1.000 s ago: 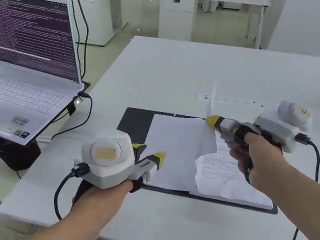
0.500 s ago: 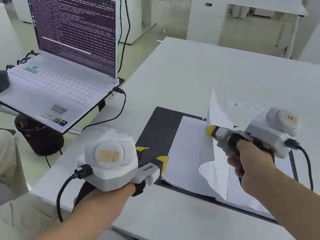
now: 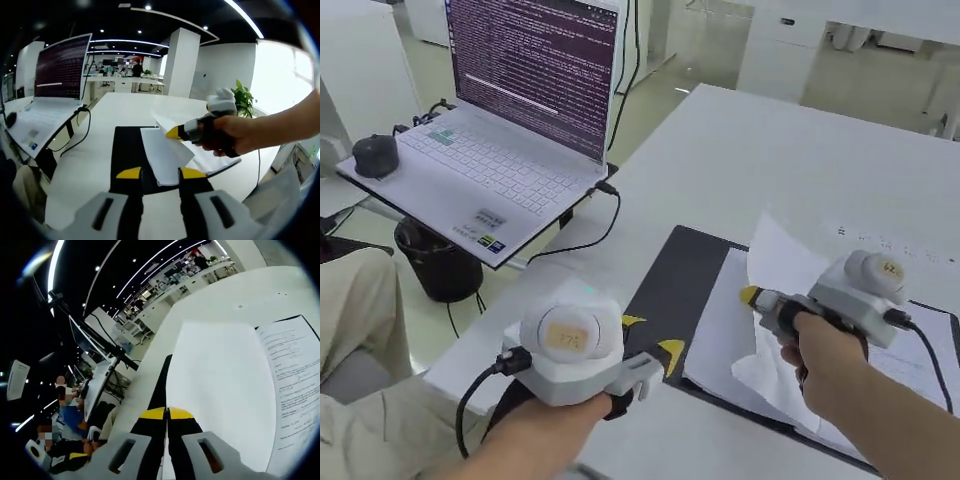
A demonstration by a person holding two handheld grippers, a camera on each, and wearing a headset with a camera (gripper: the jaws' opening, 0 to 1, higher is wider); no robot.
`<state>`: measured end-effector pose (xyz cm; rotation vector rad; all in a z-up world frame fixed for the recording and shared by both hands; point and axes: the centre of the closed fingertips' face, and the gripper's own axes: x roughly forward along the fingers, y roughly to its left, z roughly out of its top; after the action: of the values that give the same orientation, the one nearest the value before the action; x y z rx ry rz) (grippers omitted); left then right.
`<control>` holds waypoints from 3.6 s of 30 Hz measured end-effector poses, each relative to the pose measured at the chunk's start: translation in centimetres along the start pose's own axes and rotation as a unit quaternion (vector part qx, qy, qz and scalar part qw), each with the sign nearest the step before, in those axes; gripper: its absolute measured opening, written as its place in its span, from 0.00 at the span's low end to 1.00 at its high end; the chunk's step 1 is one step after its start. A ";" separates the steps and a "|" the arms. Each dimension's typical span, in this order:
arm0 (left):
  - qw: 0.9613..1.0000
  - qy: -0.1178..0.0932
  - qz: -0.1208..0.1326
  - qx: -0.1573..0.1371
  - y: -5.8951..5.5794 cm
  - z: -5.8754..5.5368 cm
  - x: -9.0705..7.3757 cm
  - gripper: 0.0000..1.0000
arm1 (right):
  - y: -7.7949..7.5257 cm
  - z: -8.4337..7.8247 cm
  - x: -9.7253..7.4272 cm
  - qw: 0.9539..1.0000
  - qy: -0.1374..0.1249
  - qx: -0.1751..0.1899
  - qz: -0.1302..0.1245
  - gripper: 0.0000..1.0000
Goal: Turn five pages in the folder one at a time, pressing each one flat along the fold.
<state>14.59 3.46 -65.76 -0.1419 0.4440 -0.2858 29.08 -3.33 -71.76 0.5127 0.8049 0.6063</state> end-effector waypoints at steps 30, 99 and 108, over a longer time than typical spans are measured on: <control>0.999 0.039 0.007 0.002 0.7 -2.0 0.3 0.25 | -2.2 -5.3 4.4 0.997 0.074 0.014 -0.019 0.08; 0.993 0.062 -0.030 0.093 -2.7 -9.6 13.5 0.21 | -13.3 6.0 -1.7 0.998 -0.030 -0.059 0.008 0.00; 0.994 0.059 -0.028 0.088 -2.7 -9.5 13.4 0.21 | -14.8 7.8 0.0 0.998 -0.038 -0.042 0.004 0.00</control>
<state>21.26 -3.88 -79.10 0.0351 0.5303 -0.3891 39.63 -15.45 -76.41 0.4604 0.7020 0.6222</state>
